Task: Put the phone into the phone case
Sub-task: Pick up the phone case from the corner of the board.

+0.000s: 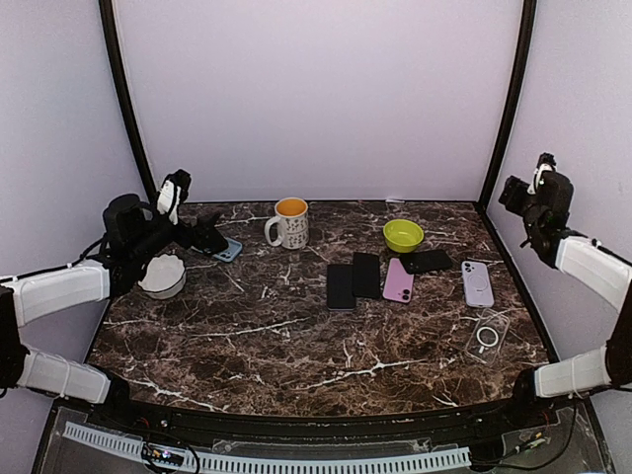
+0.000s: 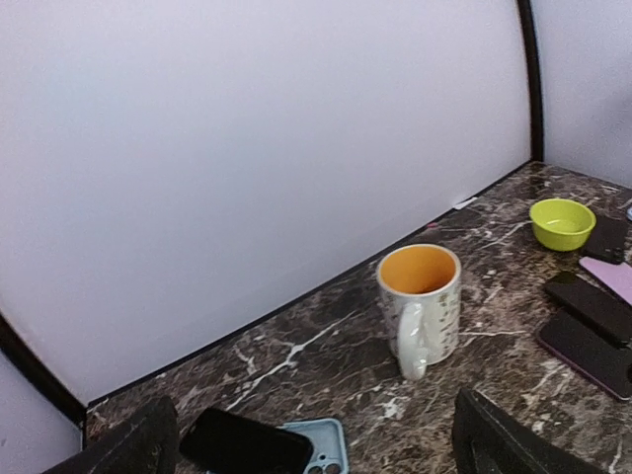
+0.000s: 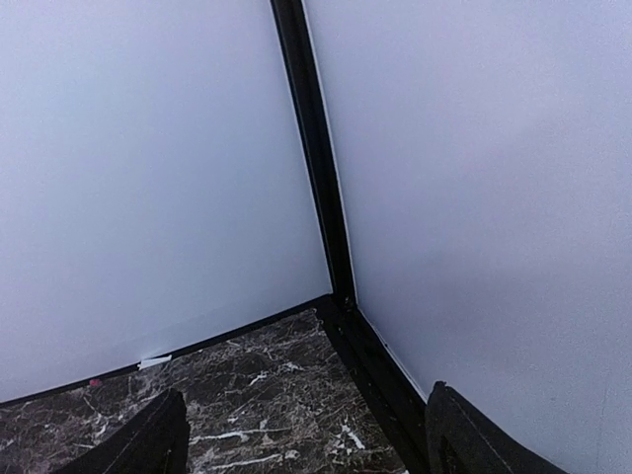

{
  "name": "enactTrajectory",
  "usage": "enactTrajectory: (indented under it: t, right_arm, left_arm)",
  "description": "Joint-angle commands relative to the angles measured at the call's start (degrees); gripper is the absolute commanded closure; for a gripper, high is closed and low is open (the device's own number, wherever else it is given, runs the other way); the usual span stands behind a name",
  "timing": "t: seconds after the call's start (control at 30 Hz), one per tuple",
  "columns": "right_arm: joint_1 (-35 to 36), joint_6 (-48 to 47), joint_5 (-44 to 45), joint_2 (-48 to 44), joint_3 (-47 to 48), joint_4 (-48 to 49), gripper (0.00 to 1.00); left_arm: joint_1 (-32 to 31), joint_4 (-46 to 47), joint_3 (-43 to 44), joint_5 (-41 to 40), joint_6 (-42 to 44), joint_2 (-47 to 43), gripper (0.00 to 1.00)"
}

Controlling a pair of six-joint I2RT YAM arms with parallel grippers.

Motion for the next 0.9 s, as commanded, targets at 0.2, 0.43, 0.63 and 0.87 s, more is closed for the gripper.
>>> enactTrajectory:
  t: [0.2, 0.43, 0.63, 0.87]
  right_arm:
    - [14.8, 5.8, 16.2, 15.6, 26.6, -60.7, 0.28]
    - [20.5, 22.1, 16.6, 11.8, 11.1, -62.8, 0.26]
    - [22.1, 33.7, 12.3, 5.1, -1.2, -55.8, 0.28]
    - [22.2, 36.2, 7.6, 10.3, -5.2, -53.7, 0.29]
  left_arm:
    - [-10.7, -27.1, 12.6, -2.3, 3.3, 1.7, 0.01]
    - [-13.0, -23.4, 8.3, -7.0, 7.5, 0.8, 0.01]
    - [-13.1, -18.0, 3.8, -5.1, 7.7, -4.5, 0.01]
    - [-13.3, -17.1, 3.3, -6.8, 8.0, -4.4, 0.01]
